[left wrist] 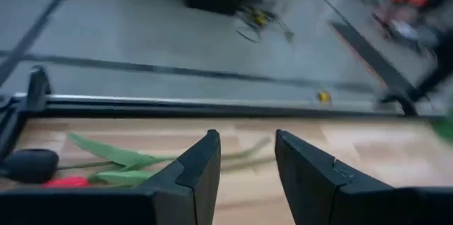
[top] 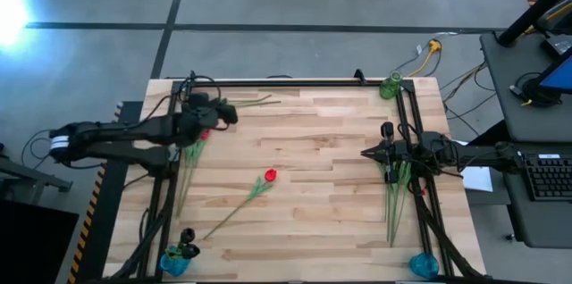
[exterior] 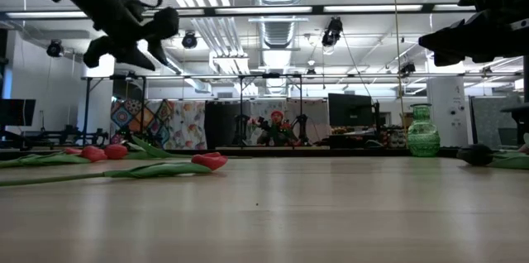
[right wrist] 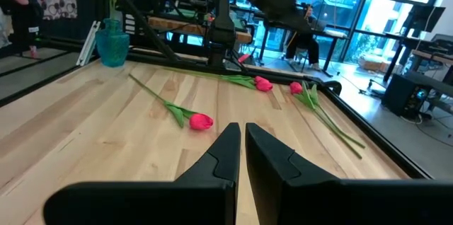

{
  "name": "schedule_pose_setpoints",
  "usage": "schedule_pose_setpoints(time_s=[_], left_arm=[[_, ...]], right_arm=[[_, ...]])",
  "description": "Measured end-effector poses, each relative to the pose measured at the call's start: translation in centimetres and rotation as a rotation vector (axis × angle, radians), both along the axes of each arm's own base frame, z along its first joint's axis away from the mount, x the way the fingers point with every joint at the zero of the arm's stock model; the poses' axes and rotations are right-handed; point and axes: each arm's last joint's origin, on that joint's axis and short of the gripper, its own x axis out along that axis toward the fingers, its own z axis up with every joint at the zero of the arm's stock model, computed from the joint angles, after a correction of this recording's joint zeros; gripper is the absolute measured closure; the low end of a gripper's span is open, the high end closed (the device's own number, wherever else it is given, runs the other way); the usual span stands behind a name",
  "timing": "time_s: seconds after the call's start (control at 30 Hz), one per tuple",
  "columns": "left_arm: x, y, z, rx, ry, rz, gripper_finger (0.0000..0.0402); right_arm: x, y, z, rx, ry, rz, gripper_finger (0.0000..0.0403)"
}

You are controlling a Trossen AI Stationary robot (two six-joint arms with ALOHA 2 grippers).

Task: Sort flowers into vase by color
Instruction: Put the black tulip into the left blue vase

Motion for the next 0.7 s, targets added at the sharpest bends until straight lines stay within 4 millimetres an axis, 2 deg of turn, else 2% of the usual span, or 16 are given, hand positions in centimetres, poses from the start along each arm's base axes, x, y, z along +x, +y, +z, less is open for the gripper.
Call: schedule_pose_setpoints(time_s=[0.13, 0.3, 0.43, 0.53, 0.63, 0.7], left_arm=[[0.9, 1.0, -1.0, -0.073, -0.120, 0.111, 0.0278], [2.3, 1.3, -3.2, -0.235, -0.280, 0.202, 0.0278], [3.1, 1.6, -4.8, -0.269, -0.276, 0.254, 0.0278], [3.6, 1.5, -5.7, -0.340, -0.239, 0.219, 0.0278], [4.0, 1.3, -6.0, -0.438, -0.246, 0.156, 0.0278], [4.2, 1.4, -5.8, -0.420, -0.246, 0.142, 0.0278]], right_arm=[[0.0, 0.0, 0.0, 0.000, 0.000, 0.000, 0.0385], [0.0, 0.0, 0.0, 0.000, 0.000, 0.000, 0.0385], [0.0, 0.0, 0.0, 0.000, 0.000, 0.000, 0.0385], [0.0, 0.0, 0.0, 0.001, 0.000, 0.000, 0.0385], [0.0, 0.0, 0.0, 0.000, 0.000, 0.000, 0.0385], [0.0, 0.0, 0.0, 0.001, 0.000, 0.000, 0.0385]])
